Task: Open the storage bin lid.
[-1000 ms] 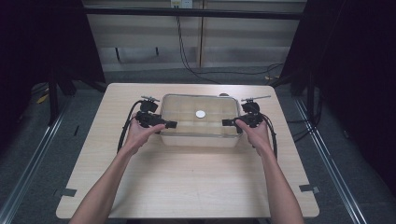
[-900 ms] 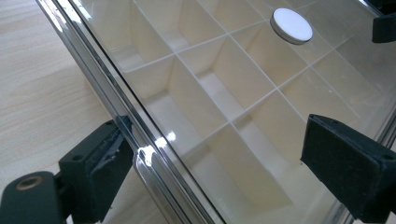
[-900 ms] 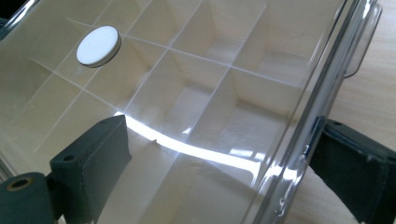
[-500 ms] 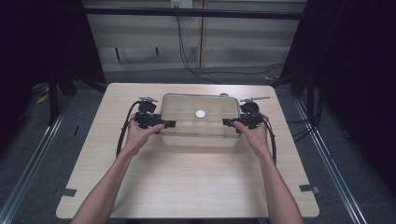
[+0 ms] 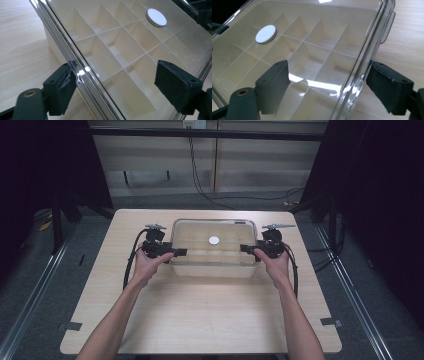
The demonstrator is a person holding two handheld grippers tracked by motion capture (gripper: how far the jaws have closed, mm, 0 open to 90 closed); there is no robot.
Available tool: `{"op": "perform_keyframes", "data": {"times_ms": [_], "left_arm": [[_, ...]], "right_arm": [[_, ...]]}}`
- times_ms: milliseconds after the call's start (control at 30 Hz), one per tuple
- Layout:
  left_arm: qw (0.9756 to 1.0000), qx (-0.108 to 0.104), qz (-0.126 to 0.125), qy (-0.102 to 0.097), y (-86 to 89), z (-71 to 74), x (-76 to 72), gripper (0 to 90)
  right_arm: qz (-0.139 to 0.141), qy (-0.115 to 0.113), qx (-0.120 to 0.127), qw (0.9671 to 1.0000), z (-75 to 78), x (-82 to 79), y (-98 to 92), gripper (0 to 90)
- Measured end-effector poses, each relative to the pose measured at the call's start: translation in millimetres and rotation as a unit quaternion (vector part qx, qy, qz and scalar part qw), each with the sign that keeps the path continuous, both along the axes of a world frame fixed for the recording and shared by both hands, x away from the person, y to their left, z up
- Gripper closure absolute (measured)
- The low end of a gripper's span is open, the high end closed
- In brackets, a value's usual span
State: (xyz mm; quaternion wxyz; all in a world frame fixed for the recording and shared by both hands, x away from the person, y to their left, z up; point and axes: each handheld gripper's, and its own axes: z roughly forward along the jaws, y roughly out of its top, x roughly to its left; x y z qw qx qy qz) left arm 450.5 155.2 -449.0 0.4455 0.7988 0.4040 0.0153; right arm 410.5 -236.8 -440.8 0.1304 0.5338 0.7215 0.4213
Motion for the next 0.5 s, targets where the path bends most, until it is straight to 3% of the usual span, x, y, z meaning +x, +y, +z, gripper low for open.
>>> {"op": "perform_keyframes", "data": {"times_ms": [300, 500], "left_arm": [[0.9998, -0.002, -0.002, -0.020, 3.5, 6.5, -3.2, 28.8], [0.9996, -0.008, -0.003, -0.028, 6.5, 9.9, -5.6, 34.5]], "right_arm": [[-0.001, -0.012, 0.023, 0.9997, 3.1, -2.3, -4.5, 23.8], [-0.010, -0.007, 0.030, 0.9995, 3.5, -3.0, -5.1, 27.1]]}}
